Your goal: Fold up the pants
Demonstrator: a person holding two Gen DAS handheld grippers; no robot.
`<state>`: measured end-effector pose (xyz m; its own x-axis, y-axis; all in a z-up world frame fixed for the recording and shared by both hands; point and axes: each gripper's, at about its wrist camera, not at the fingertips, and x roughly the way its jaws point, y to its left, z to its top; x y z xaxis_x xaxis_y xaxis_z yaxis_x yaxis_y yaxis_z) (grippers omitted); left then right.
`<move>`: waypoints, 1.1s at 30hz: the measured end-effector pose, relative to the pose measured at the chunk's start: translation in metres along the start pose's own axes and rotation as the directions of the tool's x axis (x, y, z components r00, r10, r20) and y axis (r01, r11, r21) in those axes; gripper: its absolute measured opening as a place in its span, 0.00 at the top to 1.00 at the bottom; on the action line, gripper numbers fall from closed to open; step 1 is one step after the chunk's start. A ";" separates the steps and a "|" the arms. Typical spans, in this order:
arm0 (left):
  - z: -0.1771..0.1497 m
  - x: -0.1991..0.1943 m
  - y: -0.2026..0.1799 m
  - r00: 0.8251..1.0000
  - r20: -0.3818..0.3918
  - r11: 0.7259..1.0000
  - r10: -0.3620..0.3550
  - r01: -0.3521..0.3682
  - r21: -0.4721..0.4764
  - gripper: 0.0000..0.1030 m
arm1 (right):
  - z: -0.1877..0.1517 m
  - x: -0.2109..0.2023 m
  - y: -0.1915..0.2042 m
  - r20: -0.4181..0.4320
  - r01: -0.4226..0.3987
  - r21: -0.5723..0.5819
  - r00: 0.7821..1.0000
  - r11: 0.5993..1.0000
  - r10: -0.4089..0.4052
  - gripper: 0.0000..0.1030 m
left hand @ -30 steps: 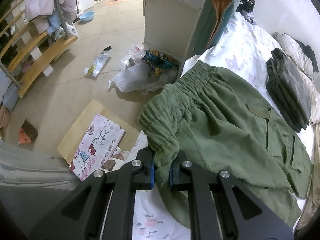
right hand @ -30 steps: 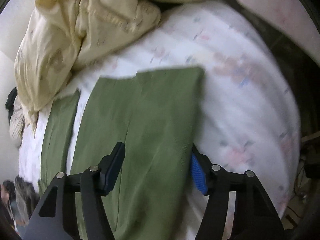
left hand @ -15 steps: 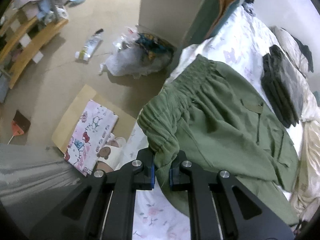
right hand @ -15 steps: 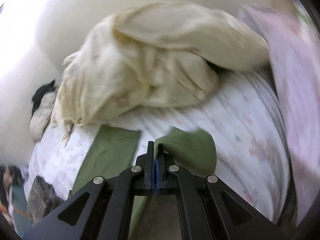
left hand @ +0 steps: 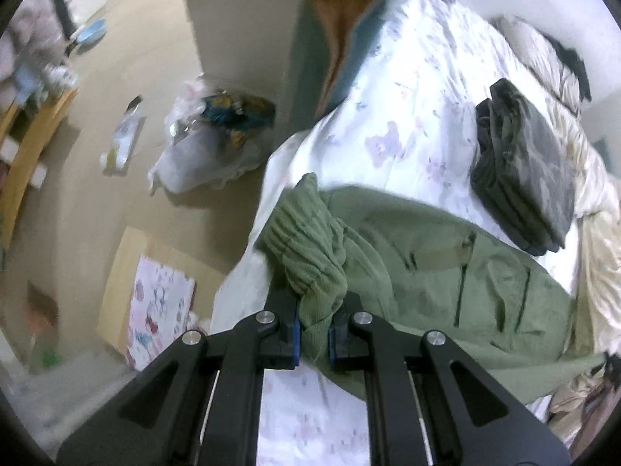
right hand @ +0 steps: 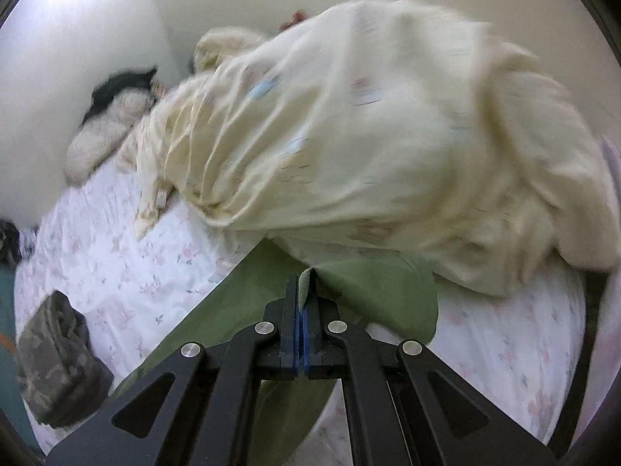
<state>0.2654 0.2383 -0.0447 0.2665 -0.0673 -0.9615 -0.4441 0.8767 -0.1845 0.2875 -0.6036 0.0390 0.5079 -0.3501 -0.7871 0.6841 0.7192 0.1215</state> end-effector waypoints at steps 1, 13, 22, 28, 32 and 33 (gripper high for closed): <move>0.012 0.009 -0.009 1.000 -0.010 0.999 0.018 -0.017 0.032 0.93 | 0.006 0.019 0.015 -0.021 0.010 -0.032 1.000 0.999 -0.010 1.00; 0.094 0.129 -0.056 0.981 -0.034 0.963 0.193 -0.183 0.198 0.65 | 0.006 0.203 0.145 -0.158 0.113 -0.347 0.972 0.931 -0.177 0.98; 0.066 0.058 -0.043 0.963 0.262 0.978 0.064 -0.113 0.176 0.16 | 0.002 0.166 0.166 -0.030 0.109 -0.451 0.990 0.886 -0.138 0.29; 0.012 0.039 -0.088 0.941 0.326 0.905 -0.089 -0.061 0.421 0.11 | -0.080 0.090 0.188 -0.170 -0.334 -0.543 0.942 0.770 0.289 0.31; 0.020 0.107 -0.103 0.987 0.159 0.922 -0.019 -0.044 0.385 0.25 | -0.158 0.090 0.204 -0.300 -0.417 -0.549 0.907 0.724 0.295 0.31; 0.025 0.123 -0.102 0.989 0.144 0.924 0.021 -0.075 0.375 0.25 | -0.172 0.098 0.205 -0.325 -0.424 -0.542 0.902 0.726 0.284 0.31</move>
<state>0.3645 0.1526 -0.1396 0.3778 0.0209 -0.9257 -0.1096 0.9937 -0.0223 0.3874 -0.3875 -0.1169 0.4824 0.0841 -0.8719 -0.0026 0.9955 0.0945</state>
